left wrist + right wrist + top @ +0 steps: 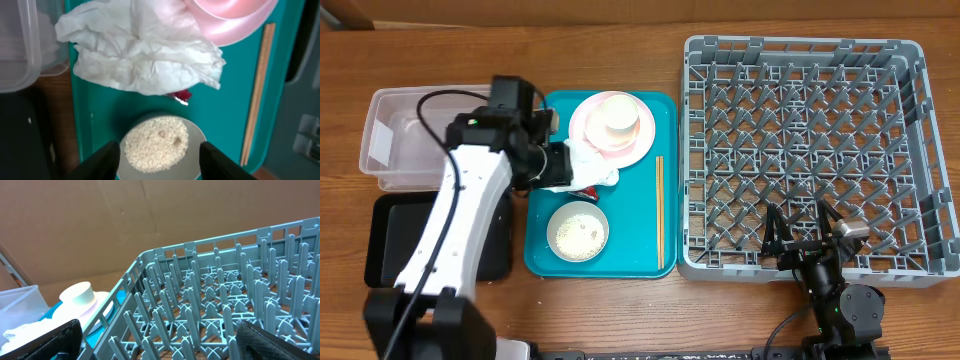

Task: Sort waste into correct bins and load items into the dishwasher
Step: 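Reach the left gripper to the white tissue and grasp it, then carry the tissue left and release it into the clear bin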

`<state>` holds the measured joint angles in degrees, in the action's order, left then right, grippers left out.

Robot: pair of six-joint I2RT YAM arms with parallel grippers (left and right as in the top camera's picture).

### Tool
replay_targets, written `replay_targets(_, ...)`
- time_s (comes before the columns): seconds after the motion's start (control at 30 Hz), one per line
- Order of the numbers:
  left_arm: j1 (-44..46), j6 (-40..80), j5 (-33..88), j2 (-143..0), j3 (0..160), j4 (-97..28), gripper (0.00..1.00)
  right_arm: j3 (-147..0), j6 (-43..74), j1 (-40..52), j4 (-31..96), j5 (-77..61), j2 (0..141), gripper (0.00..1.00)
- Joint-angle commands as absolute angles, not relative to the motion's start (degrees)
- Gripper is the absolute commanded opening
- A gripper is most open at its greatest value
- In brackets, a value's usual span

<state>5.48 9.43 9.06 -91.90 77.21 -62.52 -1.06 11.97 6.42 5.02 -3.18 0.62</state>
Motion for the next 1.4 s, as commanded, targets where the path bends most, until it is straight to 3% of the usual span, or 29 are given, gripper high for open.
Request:
replay_targets(0.0,7.2,13.0,2.5,-95.6,77.1,-60.1,0.56,-0.4,11.7,6.2,4.6,-3.3,0.2,1.0)
replay_targets(0.27,8.5,13.3,2.6,-101.9,77.1,-52.9,0.65,-0.4,11.7,6.2,4.6,-3.3,0.2,1.0)
replay_targets(0.53,9.5,13.3,5.6,-109.5,77.1,-50.3,0.65,-0.4,11.7,6.2,4.6,-3.3,0.2,1.0)
replay_targets(0.63,9.5,13.3,5.6,-109.9,77.1,-50.2,0.55,-0.4,11.7,6.2,4.6,-3.3,0.2,1.0)
replay_targets(0.77,9.5,13.3,5.6,-109.3,79.2,-50.7,0.23,-0.4,11.7,6.2,4.6,-3.3,0.2,1.0)
replay_targets(0.9,9.4,13.3,5.6,-108.5,83.6,-53.3,0.15,-0.4,11.7,6.2,4.6,-3.3,0.2,1.0)
replay_targets(1.0,9.4,13.3,5.6,-108.2,88.7,-57.2,0.04,-0.4,11.7,6.2,4.6,-3.3,0.2,1.0)
replay_targets(1.23,9.3,13.3,4.8,-108.2,99.4,-64.9,0.04,-0.4,11.7,6.2,4.6,-3.3,0.2,1.0)
replay_targets(1.37,7.2,16.6,-4.7,-108.2,105.6,-66.2,0.04,-0.5,11.7,6.2,4.6,-3.3,0.2,1.0)
